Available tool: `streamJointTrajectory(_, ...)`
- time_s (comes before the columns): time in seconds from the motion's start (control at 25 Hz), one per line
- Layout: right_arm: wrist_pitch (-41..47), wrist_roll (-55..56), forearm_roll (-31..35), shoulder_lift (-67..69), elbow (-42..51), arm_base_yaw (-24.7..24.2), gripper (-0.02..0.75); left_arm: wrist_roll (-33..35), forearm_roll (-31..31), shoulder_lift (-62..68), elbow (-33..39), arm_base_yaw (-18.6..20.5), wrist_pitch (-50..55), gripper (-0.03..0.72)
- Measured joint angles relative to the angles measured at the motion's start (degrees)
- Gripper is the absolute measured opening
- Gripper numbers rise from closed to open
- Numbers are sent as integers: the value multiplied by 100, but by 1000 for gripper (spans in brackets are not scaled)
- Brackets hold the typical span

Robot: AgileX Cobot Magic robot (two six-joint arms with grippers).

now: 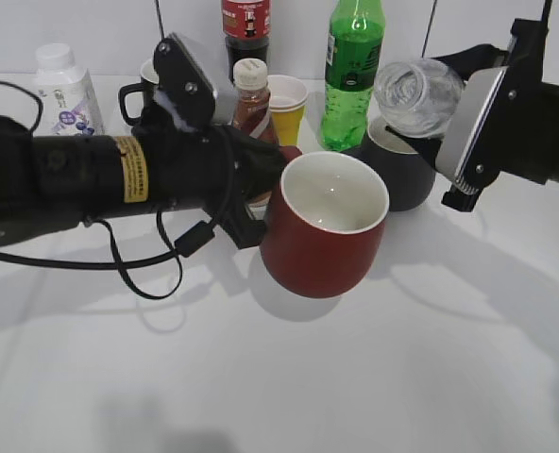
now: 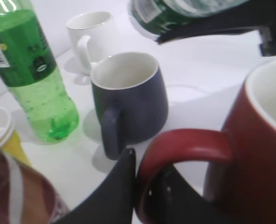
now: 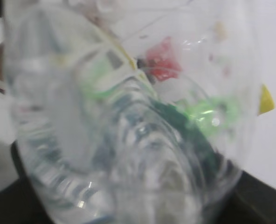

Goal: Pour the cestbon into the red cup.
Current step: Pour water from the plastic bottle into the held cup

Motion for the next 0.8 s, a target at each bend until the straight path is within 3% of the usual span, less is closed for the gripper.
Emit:
streamJointTrajectory(0.28,5,-269,0,58,-248,0,468,-682,557,10,-201,0,295,61)
streamJointTrajectory(0.8,-11,-366,-16,85,-363,0,468,-778,622,10,-231,0,398,61)
